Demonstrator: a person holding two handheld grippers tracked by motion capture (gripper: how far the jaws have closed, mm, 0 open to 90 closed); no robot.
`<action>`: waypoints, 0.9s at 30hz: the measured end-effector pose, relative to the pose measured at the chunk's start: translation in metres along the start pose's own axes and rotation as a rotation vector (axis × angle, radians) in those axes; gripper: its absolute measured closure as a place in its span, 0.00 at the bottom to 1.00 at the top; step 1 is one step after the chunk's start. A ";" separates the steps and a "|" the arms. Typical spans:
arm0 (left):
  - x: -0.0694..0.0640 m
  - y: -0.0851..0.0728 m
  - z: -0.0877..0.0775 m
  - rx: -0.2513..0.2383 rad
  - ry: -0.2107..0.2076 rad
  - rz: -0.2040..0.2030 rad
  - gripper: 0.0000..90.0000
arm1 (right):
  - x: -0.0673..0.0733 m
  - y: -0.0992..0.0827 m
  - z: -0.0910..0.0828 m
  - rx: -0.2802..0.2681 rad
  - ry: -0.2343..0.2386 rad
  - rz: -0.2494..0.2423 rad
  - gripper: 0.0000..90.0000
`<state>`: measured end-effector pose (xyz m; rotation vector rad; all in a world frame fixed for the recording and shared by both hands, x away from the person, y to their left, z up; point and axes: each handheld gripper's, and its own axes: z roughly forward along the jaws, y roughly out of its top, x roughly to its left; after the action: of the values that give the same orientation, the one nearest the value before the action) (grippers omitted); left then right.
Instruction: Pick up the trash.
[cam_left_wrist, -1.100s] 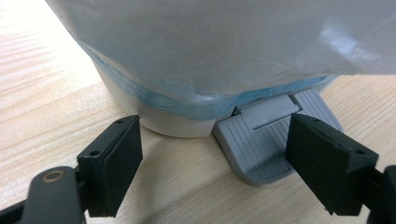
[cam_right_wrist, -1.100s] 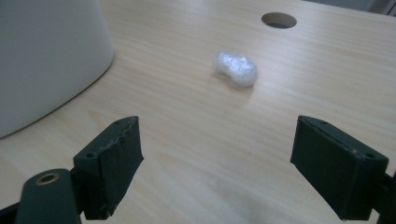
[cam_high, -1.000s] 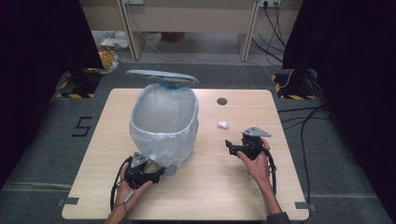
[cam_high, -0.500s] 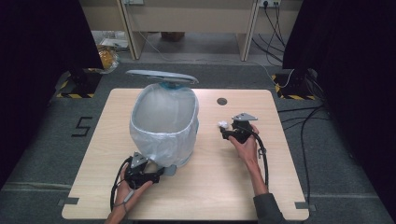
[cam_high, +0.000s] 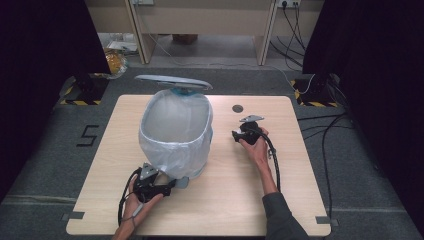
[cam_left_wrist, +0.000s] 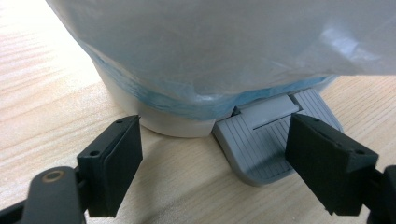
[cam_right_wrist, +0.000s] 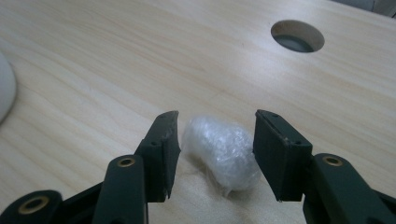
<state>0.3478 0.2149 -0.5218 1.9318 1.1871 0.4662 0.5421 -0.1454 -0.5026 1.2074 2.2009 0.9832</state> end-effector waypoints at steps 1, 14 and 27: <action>0.000 0.000 0.000 0.000 -0.001 0.000 0.20 | -0.001 -0.001 0.002 0.011 -0.014 -0.004 0.59; 0.001 0.000 0.000 0.002 -0.005 -0.005 0.20 | -0.005 -0.013 -0.017 -0.040 0.031 0.022 0.74; 0.000 0.000 0.000 0.001 -0.004 -0.004 0.20 | 0.016 -0.010 -0.065 -0.107 0.107 0.003 0.75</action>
<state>0.3480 0.2152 -0.5219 1.9304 1.1890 0.4596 0.4851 -0.1595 -0.4688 1.1342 2.1963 1.1767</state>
